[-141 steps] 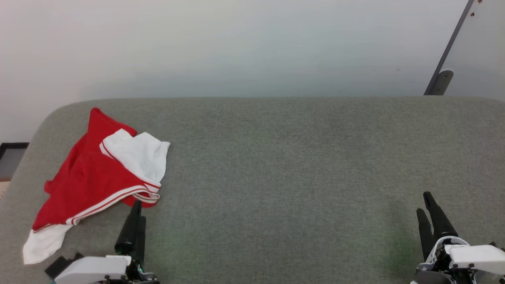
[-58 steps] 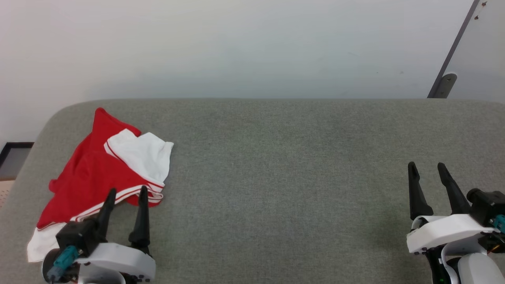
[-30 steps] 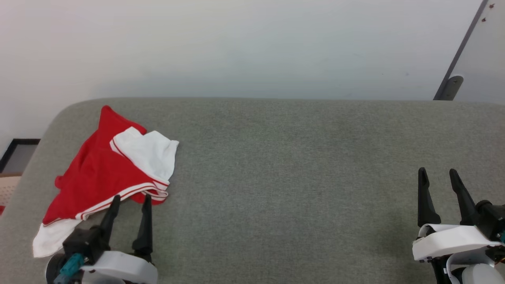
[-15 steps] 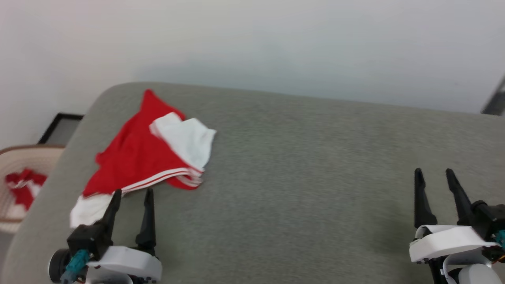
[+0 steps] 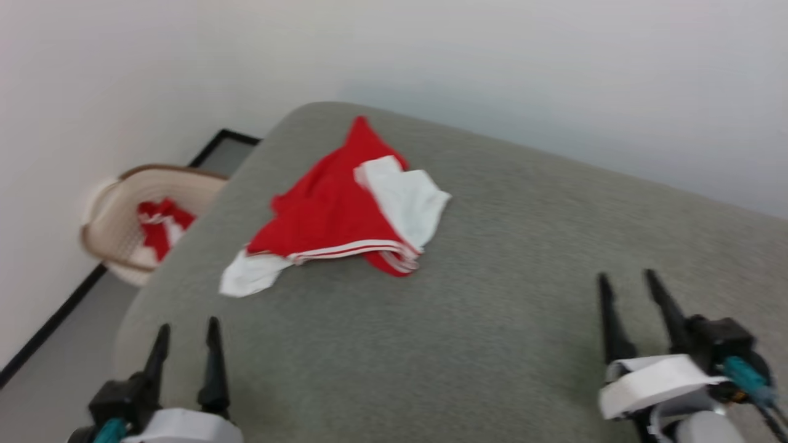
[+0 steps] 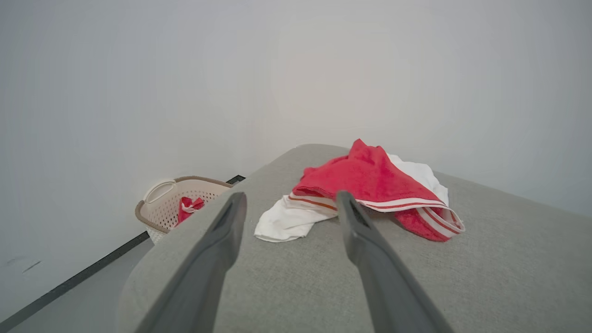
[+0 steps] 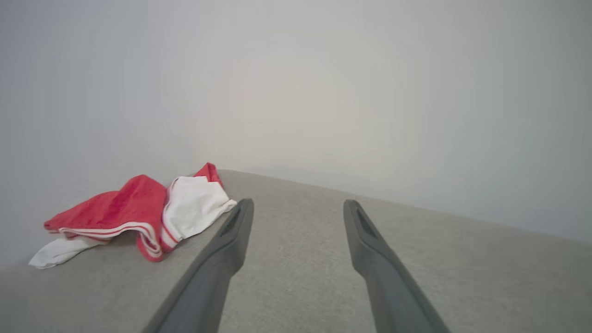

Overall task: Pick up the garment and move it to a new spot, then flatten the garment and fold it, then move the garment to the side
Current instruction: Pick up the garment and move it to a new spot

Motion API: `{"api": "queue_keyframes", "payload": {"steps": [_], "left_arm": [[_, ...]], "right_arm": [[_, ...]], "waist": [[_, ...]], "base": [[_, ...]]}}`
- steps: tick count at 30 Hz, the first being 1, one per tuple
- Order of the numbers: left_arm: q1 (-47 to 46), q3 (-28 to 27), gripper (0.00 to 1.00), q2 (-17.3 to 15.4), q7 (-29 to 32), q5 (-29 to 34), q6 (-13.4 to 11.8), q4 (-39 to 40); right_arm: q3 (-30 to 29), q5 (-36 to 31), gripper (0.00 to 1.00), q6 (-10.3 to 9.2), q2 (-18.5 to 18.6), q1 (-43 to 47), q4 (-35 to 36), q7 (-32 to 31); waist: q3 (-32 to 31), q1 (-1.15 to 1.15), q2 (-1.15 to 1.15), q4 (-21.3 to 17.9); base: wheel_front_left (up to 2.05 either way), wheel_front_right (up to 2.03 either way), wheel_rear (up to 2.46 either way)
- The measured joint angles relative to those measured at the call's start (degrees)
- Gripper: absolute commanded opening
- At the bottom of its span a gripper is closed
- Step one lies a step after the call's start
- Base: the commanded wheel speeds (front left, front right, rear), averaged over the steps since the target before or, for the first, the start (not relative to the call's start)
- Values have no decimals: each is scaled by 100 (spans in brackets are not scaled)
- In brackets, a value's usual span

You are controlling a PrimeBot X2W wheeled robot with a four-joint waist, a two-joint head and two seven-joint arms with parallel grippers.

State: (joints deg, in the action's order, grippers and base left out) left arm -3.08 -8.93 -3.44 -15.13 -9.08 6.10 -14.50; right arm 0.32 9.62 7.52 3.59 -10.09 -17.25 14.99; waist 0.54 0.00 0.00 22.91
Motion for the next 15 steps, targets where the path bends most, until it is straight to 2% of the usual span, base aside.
{"api": "queue_keyframes", "payload": {"steps": [1,6,15], "left_arm": [[84,-96,100,21,0,-33,-40,99],[303,-281,100,29,0,-229,-225,386],[706,-260,100,45,0,-929,-686,866]], "right_arm": [[248,5,100,0,-4,-53,-63,0],[881,68,100,1,-23,-508,-298,8],[1961,353,100,1,-36,-1085,-702,9]], "waist": [[0,0,0,197],[81,0,0,563],[336,0,0,815]], "base": [[0,0,0],[0,0,0],[0,0,0]]}}
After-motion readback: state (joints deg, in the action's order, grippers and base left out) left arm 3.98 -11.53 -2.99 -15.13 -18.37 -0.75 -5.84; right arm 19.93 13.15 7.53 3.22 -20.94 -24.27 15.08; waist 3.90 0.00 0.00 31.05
